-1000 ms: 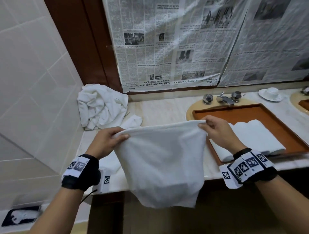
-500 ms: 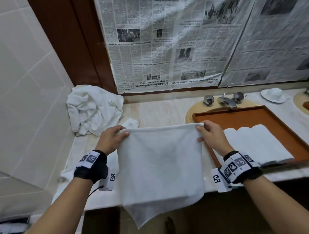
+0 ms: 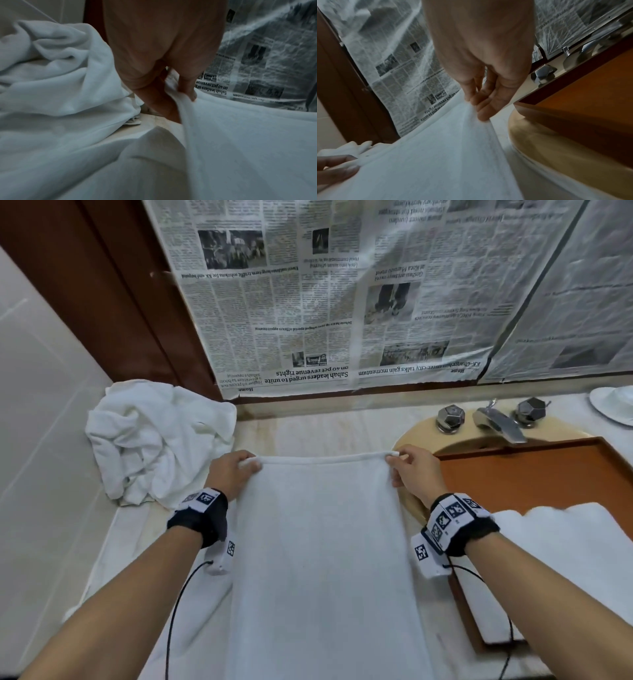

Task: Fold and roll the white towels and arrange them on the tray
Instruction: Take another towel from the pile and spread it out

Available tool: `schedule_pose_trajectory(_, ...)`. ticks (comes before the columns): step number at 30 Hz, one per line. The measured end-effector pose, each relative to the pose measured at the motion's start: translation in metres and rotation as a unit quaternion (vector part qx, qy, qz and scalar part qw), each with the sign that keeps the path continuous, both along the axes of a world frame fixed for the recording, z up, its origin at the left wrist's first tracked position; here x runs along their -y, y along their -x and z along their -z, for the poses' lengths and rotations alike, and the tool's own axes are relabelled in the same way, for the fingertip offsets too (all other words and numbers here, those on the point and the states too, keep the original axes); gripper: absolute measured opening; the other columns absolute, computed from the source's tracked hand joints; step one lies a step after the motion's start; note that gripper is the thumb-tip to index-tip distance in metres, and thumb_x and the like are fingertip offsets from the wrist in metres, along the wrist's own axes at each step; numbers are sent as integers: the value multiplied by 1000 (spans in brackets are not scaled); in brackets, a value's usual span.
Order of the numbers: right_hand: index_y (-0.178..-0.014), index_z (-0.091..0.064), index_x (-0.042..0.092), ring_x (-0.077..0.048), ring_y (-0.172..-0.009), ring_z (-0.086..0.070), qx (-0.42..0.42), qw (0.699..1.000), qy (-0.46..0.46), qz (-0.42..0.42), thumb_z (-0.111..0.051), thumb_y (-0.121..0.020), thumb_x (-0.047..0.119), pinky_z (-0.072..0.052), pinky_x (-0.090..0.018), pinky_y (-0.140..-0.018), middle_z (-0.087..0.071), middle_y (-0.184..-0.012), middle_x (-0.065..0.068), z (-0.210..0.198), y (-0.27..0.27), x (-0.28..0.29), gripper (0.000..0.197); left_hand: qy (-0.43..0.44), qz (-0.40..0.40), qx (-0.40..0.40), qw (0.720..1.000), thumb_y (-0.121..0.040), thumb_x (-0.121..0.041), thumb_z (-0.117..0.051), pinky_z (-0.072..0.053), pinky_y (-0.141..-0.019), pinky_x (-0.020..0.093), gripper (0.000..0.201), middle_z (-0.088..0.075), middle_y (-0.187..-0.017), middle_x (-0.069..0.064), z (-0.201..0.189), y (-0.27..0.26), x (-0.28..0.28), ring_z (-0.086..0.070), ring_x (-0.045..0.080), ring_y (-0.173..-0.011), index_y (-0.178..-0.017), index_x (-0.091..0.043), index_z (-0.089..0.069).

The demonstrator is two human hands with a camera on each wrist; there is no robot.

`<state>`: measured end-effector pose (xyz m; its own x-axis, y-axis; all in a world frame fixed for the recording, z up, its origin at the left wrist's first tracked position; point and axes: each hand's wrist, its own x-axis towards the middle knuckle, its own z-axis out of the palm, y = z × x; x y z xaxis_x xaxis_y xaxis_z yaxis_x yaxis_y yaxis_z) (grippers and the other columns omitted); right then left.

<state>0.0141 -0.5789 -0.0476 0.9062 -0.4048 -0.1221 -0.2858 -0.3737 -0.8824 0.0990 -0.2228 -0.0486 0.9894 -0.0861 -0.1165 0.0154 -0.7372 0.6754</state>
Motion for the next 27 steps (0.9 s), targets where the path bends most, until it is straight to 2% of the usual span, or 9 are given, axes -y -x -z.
schedule_pose_trajectory(4, -79, -70, 14, -21, -52, -62, -32, 999, 19, 7, -68, -89, 13, -61, -42, -65, -69, -62, -9, 14, -44, 8, 11, -26, 7, -7, 1000, -90, -35, -65, -36, -78, 27, 19, -67, -91, 1, 14, -45, 7, -57, 21, -91, -95, -18, -72)
schedule_pose_trajectory(9, -76, -70, 14, -20, -46, -60, -50, 997, 49, 45, -68, -85, 16, -59, -35, -61, -69, -57, -7, 40, -105, 9, 9, -68, 4, 9, 998, -90, -28, -67, -34, -74, 26, 14, -68, -90, 2, 39, -100, 16, -56, 21, -87, -94, -17, -74)
schedule_pose_trajectory(13, -74, -67, 25, -30, -82, -69, -77, 994, 48, 69, -65, -77, 34, -59, -41, -81, -72, -71, -5, 76, -148, 20, 9, -84, -18, 7, 996, -89, -28, -66, -40, -76, 29, 15, -66, -92, 4, 53, -138, 29, -53, 23, -87, -93, -17, -74)
schedule_pose_trajectory(16, -91, -70, 25, -31, -100, -65, -76, 991, 86, 67, -64, -85, 33, -52, -34, -92, -74, -83, -7, 84, -167, 17, 11, -106, -26, -16, 994, -87, -25, -63, -41, -74, 29, 15, -68, -94, 8, 64, -161, 34, -56, 25, -86, -92, -16, -73)
schedule_pose_trajectory(18, -106, -68, 16, -26, -105, -57, -85, 989, 103, 61, -62, -92, 26, -43, -27, -86, -72, -96, -11, 76, -173, 10, 18, -103, -36, -32, 994, -86, -24, -64, -43, -74, 29, 15, -69, -95, 10, 71, -170, 35, -61, 29, -89, -93, -15, -73)
schedule_pose_trajectory(20, -126, -58, 9, -23, -107, -52, -86, 988, 126, 21, -62, -94, 19, -39, -27, -86, -66, -113, -16, 67, -168, -3, 33, -92, -31, -35, 995, -87, -25, -65, -45, -77, 30, 15, -70, -98, 10, 78, -174, 32, -62, 30, -94, -94, -14, -73)
schedule_pose_trajectory(22, -141, -45, 7, -30, -123, -48, -66, 979, 182, -61, -64, -93, 20, -37, -34, -101, -53, -134, -17, 65, -151, -21, 53, -76, -17, -29, 997, -89, -32, -67, -44, -85, 31, 19, -71, -105, 8, 83, -176, 29, -62, 29, -102, -98, -16, -72)
schedule_pose_trajectory(24, -150, -35, 14, -29, -140, -33, -58, 954, 237, -173, -62, -95, 32, -31, -41, -115, -39, -152, -10, 68, -127, -42, 64, -68, -8, -16, 998, -90, -40, -68, -41, -94, 32, 27, -68, -117, 6, 81, -171, 25, -58, 26, -113, -108, -19, -70)
schedule_pose_trajectory(27, -157, -18, 32, -22, -152, -8, -82, 899, 305, -304, -46, -96, 57, -16, -44, -121, -13, -165, 3, 75, -95, -69, 71, -75, 31, 45, 996, -91, -37, -69, -35, -104, 33, 43, -55, -134, 10, 65, -145, 19, -49, 27, -125, -128, -17, -62)
